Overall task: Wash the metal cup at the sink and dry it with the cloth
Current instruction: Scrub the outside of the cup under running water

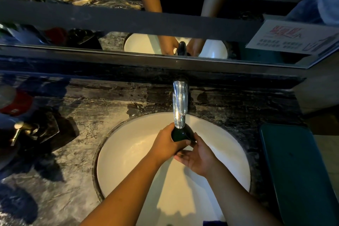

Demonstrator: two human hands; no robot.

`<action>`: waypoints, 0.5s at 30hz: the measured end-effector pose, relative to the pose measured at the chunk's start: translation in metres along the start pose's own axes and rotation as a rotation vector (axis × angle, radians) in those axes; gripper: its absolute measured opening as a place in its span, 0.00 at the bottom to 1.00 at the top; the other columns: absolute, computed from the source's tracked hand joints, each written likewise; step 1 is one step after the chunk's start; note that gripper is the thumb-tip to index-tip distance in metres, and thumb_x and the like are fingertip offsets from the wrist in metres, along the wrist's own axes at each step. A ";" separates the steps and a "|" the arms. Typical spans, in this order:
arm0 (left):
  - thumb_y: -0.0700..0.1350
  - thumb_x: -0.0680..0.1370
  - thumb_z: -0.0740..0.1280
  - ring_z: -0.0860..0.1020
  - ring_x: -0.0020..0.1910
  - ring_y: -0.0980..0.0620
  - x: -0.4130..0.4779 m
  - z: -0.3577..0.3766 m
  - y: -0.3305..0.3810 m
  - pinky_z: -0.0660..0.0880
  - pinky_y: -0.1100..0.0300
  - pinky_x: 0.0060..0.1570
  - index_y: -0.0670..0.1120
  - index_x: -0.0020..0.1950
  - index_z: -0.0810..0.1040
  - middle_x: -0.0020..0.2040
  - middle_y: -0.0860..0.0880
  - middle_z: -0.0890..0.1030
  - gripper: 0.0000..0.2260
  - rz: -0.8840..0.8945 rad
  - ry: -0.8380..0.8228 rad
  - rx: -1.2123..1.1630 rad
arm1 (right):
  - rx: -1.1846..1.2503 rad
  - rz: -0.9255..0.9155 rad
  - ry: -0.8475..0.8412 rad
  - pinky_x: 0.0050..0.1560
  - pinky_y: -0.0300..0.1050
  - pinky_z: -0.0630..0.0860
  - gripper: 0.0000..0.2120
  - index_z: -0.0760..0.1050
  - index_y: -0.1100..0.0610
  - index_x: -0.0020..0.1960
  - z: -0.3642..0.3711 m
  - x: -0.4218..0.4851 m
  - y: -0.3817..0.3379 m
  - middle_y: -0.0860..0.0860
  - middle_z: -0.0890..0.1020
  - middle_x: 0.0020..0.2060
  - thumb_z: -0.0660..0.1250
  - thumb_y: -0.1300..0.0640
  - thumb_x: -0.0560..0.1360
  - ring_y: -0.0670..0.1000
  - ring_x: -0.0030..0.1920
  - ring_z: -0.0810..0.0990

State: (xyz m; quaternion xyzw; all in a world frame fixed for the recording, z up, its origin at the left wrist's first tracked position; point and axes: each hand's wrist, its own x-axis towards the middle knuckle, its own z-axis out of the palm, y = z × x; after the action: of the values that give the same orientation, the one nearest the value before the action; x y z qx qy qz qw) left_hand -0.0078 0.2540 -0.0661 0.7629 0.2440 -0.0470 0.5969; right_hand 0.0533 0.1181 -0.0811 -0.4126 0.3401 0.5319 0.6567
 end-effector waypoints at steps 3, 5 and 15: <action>0.45 0.70 0.77 0.79 0.49 0.60 0.001 -0.001 -0.001 0.74 0.70 0.45 0.54 0.58 0.76 0.52 0.53 0.81 0.19 0.002 0.001 0.006 | -0.024 0.007 0.016 0.46 0.58 0.86 0.25 0.75 0.58 0.67 0.001 0.000 0.000 0.71 0.80 0.60 0.61 0.40 0.81 0.67 0.50 0.86; 0.47 0.70 0.77 0.80 0.51 0.55 0.001 -0.002 -0.004 0.77 0.62 0.51 0.52 0.61 0.76 0.54 0.52 0.81 0.22 -0.003 -0.012 0.009 | -0.059 -0.002 0.034 0.53 0.60 0.84 0.25 0.76 0.57 0.67 0.001 0.001 -0.001 0.71 0.80 0.59 0.61 0.39 0.81 0.68 0.53 0.85; 0.48 0.71 0.77 0.75 0.60 0.48 0.000 -0.007 -0.014 0.74 0.55 0.60 0.53 0.74 0.64 0.63 0.49 0.74 0.35 -0.167 0.057 -0.168 | -0.463 -0.167 0.198 0.54 0.55 0.81 0.21 0.75 0.52 0.66 0.016 -0.003 -0.006 0.60 0.80 0.61 0.56 0.40 0.83 0.63 0.58 0.82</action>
State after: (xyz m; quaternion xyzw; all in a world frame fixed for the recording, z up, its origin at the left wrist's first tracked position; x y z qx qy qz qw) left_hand -0.0153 0.2622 -0.0761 0.6882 0.3266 -0.0544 0.6456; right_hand 0.0588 0.1309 -0.0699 -0.6285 0.2366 0.4967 0.5499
